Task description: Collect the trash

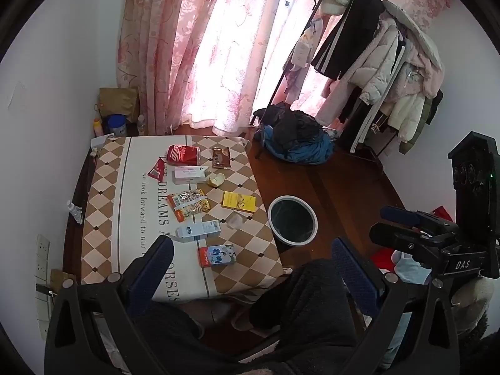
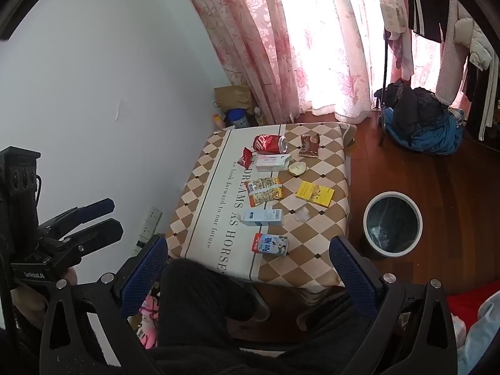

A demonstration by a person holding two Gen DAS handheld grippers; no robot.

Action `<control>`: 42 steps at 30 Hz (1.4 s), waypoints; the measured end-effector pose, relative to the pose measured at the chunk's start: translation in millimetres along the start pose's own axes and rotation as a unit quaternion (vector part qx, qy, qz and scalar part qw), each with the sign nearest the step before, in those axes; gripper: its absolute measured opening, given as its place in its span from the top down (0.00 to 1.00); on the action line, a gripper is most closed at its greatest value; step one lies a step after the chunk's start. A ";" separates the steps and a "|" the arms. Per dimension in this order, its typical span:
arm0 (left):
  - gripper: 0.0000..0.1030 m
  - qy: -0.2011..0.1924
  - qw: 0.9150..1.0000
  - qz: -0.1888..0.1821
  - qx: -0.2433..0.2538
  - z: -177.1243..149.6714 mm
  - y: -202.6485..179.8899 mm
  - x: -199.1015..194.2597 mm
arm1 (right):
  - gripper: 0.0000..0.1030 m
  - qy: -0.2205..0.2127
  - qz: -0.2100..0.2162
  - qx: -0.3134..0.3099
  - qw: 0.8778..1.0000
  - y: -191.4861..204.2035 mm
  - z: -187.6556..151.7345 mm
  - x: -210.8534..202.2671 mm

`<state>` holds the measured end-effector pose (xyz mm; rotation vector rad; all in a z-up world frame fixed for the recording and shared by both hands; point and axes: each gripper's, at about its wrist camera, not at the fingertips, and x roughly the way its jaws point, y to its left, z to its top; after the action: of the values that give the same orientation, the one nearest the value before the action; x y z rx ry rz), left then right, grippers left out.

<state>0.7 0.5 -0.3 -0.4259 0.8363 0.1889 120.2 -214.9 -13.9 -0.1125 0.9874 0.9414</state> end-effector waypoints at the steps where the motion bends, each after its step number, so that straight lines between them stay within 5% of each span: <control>1: 0.00 0.000 1.000 0.001 0.000 0.3 -0.2 0.1 | 0.00 0.003 0.003 0.003 1.000 -0.2 0.3 0.0; 42: 0.00 -0.006 1.000 -0.022 -0.004 2.1 -4.8 -11.3 | 0.00 0.001 0.015 -0.002 1.000 11.1 6.3 -1.2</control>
<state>-3.8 -2.8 10.8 -0.4502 0.8146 0.1528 116.2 -205.8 -5.8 -0.1014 0.9912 0.9705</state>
